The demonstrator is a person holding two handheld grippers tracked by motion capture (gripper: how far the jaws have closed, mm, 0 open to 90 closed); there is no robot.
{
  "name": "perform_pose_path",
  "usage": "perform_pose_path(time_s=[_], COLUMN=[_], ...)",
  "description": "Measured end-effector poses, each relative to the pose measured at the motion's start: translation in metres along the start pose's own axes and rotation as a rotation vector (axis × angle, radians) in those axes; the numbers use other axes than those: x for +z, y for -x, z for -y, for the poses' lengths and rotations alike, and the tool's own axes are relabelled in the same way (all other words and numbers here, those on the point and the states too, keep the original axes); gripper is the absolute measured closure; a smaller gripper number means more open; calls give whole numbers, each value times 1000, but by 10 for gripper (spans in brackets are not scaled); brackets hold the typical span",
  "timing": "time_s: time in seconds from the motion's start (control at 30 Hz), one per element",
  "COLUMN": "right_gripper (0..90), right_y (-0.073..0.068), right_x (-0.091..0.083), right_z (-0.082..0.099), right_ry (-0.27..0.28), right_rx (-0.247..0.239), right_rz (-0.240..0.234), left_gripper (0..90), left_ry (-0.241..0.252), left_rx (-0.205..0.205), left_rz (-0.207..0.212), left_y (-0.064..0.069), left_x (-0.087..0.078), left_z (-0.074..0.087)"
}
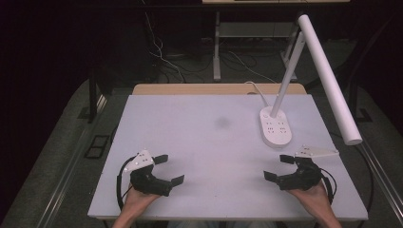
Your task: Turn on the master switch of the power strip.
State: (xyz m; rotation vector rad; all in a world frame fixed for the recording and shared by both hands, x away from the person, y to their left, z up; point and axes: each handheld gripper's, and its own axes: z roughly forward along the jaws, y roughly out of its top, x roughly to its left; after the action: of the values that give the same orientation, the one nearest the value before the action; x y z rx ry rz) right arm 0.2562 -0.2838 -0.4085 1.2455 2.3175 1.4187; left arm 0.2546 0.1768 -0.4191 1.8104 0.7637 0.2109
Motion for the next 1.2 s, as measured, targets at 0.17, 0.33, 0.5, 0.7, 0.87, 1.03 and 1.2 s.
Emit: perform_pose_path(time_s=[0.17, 0.33, 0.5, 0.7, 0.87, 1.03, 1.2], right_gripper=[2, 2, 2, 2, 2, 2, 2], right_y=[1, 3, 2, 3, 4, 6, 8], right_x=[0, -3, -4, -5, -3, 0, 4], right_z=[-4, -13, -21, -35, -44, -52, -58], right_ry=[-15, -19, -29, -37, -40, -54, -64], right_rx=[2, -9, -23, -43, -49, -59, -65], right_rz=[2, 3, 1, -3, -5, -6, -7], left_gripper=[0, 0, 0, 0, 0, 0, 0], left_ry=[-6, -7, -9, -8, -7, -7, -8], left_rx=[2, -2, 0, 0, -6, -7, -8], left_rz=[-3, -7, -12, -13, -14, -16, -13], left_y=[0, 0, 0, 0, 0, 0, 0], left_x=[0, 1, 1, 1, 1, 1, 1], left_z=[0, 1, 1, 1, 1, 1, 1])
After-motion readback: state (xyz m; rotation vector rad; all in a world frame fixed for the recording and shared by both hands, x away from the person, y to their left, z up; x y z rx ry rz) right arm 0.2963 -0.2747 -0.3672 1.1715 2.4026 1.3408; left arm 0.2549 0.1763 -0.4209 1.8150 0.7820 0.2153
